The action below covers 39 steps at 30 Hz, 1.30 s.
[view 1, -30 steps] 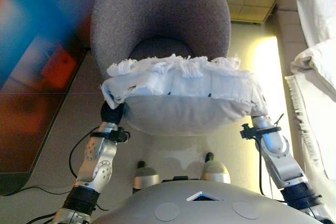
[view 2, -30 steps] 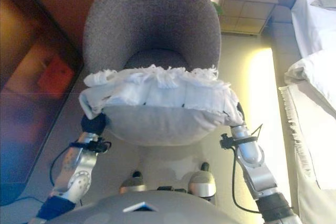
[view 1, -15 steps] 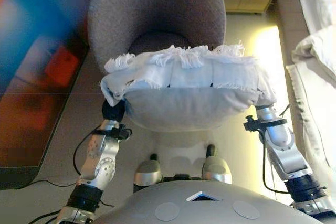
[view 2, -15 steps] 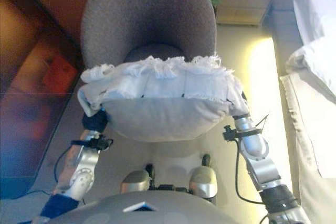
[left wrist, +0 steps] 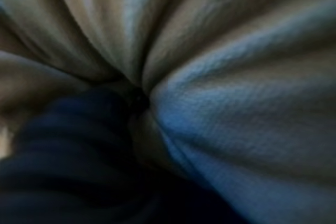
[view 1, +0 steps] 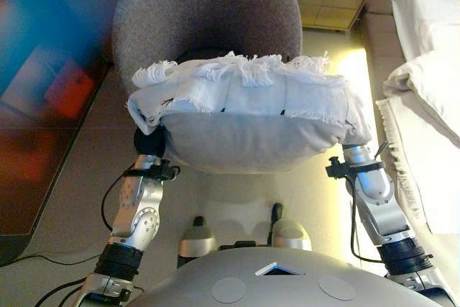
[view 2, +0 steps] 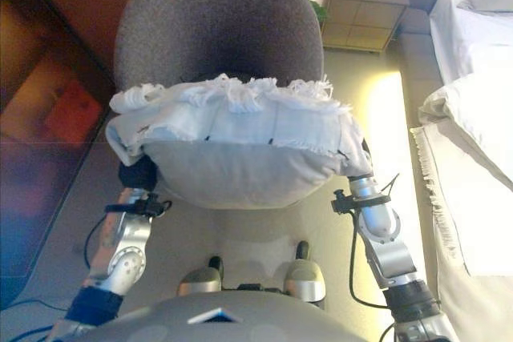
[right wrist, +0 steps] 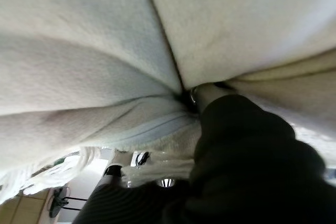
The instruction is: Pick up the cushion and take it to the sofa
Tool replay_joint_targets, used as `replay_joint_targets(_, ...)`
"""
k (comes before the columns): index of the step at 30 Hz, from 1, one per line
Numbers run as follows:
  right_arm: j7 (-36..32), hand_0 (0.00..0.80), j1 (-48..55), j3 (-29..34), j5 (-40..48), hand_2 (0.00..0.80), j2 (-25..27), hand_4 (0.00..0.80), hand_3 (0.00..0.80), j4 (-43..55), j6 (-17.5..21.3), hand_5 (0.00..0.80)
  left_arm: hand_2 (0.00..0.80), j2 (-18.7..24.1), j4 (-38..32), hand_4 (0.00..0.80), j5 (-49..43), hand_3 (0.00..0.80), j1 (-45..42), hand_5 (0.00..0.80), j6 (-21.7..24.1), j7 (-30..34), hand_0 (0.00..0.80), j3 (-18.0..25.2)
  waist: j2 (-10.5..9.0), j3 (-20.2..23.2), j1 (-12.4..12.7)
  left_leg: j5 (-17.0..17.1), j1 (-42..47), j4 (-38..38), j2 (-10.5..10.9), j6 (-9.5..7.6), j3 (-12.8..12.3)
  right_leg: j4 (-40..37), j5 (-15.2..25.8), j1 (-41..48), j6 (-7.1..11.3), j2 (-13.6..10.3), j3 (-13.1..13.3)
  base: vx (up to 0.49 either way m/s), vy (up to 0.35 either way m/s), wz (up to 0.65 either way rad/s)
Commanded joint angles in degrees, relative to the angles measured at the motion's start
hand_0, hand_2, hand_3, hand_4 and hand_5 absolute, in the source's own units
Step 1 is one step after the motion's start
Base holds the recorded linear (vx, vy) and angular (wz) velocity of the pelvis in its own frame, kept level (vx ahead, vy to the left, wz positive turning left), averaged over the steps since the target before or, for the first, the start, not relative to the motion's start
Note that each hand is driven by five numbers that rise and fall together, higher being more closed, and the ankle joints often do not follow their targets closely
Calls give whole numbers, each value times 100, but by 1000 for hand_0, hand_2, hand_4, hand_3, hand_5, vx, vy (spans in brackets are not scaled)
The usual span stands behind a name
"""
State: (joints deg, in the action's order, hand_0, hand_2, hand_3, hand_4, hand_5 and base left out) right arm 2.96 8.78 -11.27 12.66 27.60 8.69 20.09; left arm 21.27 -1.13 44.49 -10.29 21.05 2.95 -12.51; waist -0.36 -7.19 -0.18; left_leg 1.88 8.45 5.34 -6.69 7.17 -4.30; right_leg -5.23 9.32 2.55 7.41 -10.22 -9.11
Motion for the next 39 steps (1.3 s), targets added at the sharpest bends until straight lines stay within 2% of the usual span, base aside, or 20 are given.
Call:
replay_joint_targets(1, -239, 800, -583, -275, -14, 800, -265, 800, 800, 773, 578, 800, 800, -94, -738, 800, -144, 800, 615, 800, 312, 481, 800, -307, -127, 230, 155, -341, -140, -34, 303, -377, 120, 124, -945, 679, -65, 255, -179, 4, -31, 0)
replay_joint_targets(7, -70, 800, -693, -336, -149, 800, -254, 800, 800, 750, 533, 800, 800, -95, -739, 800, -165, 800, 670, 800, 369, 418, 800, -313, -119, 196, 190, -240, -209, -34, 294, -394, 171, 202, -967, 633, -126, 325, -178, -25, -64, 3)
replay_joint_targets(11, -20, 800, -772, -358, -169, 800, -218, 800, 800, 757, 510, 800, 800, -84, -779, 800, -147, 800, 690, 800, 390, 391, 800, -293, -139, 135, 197, -225, -182, -120, 180, -327, 156, 256, -999, 620, -192, 393, -120, 1, -87, 7)
replay_joint_targets(13, -33, 800, -819, -386, -168, 800, -177, 800, 800, 742, 510, 800, 800, -85, -816, 800, -171, 800, 656, 800, 443, 306, 800, -268, -207, 34, 208, -354, -227, -549, 63, -233, 121, 296, -1029, 637, -254, 390, -84, -8, -112, 0)
replay_joint_targets(14, -47, 800, -851, -418, -169, 800, -149, 800, 800, 711, 554, 800, 800, -82, -810, 800, -168, 800, 637, 800, 520, 243, 800, -255, -272, -56, 215, -360, -432, -1067, -20, -186, 94, 349, -1009, 601, -300, 368, -67, -72, -143, 3)
replay_joint_targets(16, 16, 800, -909, -497, -145, 800, -106, 800, 800, 604, 646, 800, 800, -93, -768, 800, -169, 800, 589, 800, 615, 205, 800, -219, -378, -310, 275, 75, -1080, -2205, -205, -113, 145, 459, -983, 579, -434, 396, -13, -81, -173, 5)
replay_joint_targets(18, 50, 800, -964, -549, -127, 800, -86, 800, 800, 493, 681, 800, 800, -132, -733, 800, -150, 800, 505, 800, 580, 230, 800, -158, -438, -538, 337, 251, -1550, -2994, -245, -176, 214, 597, -993, 580, -556, 432, 70, -34, -162, -11)
replay_joint_targets(19, 41, 800, -959, -568, -121, 800, -76, 800, 800, 462, 707, 800, 800, -154, -724, 800, -150, 800, 447, 800, 569, 300, 800, -117, -435, -609, 360, 240, -1664, -3121, -237, -210, 171, 663, -1032, 596, -582, 451, 88, 19, -94, -22)
replay_joint_targets(22, -38, 800, -933, -580, -206, 800, -37, 800, 800, 456, 718, 800, 800, -197, -739, 800, -98, 800, 285, 800, 569, 463, 800, -46, -307, -717, 490, 307, -1771, -2702, 12, -238, 155, 733, -1192, 713, -528, 543, 149, 135, 16, -21)
replay_joint_targets(23, -34, 800, -918, -617, -253, 800, -34, 800, 800, 475, 686, 800, 800, -186, -800, 800, -88, 800, 243, 800, 567, 434, 800, -53, -170, -708, 572, 420, -1801, -2182, 175, -227, 145, 706, -1302, 816, -502, 659, 198, 259, 41, -52)
replay_joint_targets(25, -15, 800, -872, -641, -314, 800, -41, 800, 800, 481, 631, 800, 800, -184, -825, 800, -85, 800, 213, 800, 589, 346, 800, -106, -64, -689, 637, 573, -1773, -1664, 249, -201, 81, 657, -1421, 990, -472, 749, 241, 315, 50, -47)
replay_joint_targets(29, -47, 800, -717, -687, -265, 800, 4, 800, 800, 492, 546, 800, 800, -191, -733, 800, -64, 800, 185, 800, 640, 182, 800, -249, 65, -581, 794, 1214, -1959, -733, 297, -114, 57, 610, -1780, 1484, -489, 926, 499, 444, 72, 53)
replay_joint_targets(31, -53, 800, -651, -688, -257, 800, 35, 800, 800, 489, 551, 800, 800, -197, -760, 800, -55, 800, 121, 800, 664, 212, 800, -286, 78, -573, 889, 1401, -2068, -471, 239, -68, 136, 644, -1966, 1636, -517, 946, 644, 471, 96, 35)
replay_joint_targets(32, -32, 800, -624, -704, -256, 800, 59, 800, 800, 466, 571, 800, 800, -207, -776, 800, -56, 800, 75, 800, 719, 247, 800, -317, 98, -580, 971, 1559, -2227, -300, 131, -5, 202, 740, -2169, 1734, -524, 943, 747, 528, 131, 9)
replay_joint_targets(33, -54, 800, -604, -692, -219, 800, 83, 800, 800, 452, 591, 800, 800, -213, -787, 800, -52, 800, 33, 800, 754, 277, 800, -313, 100, -585, 1009, 1601, -2320, -267, 46, 33, 215, 800, -2307, 1793, -515, 927, 801, 423, 108, -8)
replay_joint_targets(34, -56, 800, -602, -691, -217, 800, 82, 800, 800, 453, 592, 800, 800, -211, -786, 800, -51, 800, 31, 800, 755, 279, 800, -313, 87, -587, 1008, 1597, -2315, -268, 58, 33, 210, 814, -2325, 1792, -514, 914, 798, 379, 116, -18)
replay_joint_targets(37, -72, 800, -592, -641, -111, 800, 159, 800, 800, 458, 628, 800, 800, -188, -754, 800, -32, 800, 9, 800, 853, 384, 800, -308, 83, -607, 1076, 1604, -2506, -263, -278, 113, 191, 1088, -2747, 1909, -435, 761, 843, 480, 198, -34)
replay_joint_targets(38, -62, 800, -648, -631, -31, 800, 214, 800, 800, 427, 646, 800, 800, -147, -690, 800, -24, 800, 91, 800, 898, 359, 800, -338, 20, -593, 1046, 1255, -2485, -284, -319, 25, -22, 1198, -2753, 1860, -339, 624, 775, 513, 253, -57)
replay_joint_targets(39, -36, 800, -649, -609, -34, 800, 177, 800, 800, 433, 607, 800, 800, -107, -664, 800, 6, 800, 168, 800, 824, 335, 800, -316, -6, -564, 1029, 1196, -2497, -433, -358, -5, -210, 1346, -2805, 1875, -257, 491, 659, 517, 249, -78)
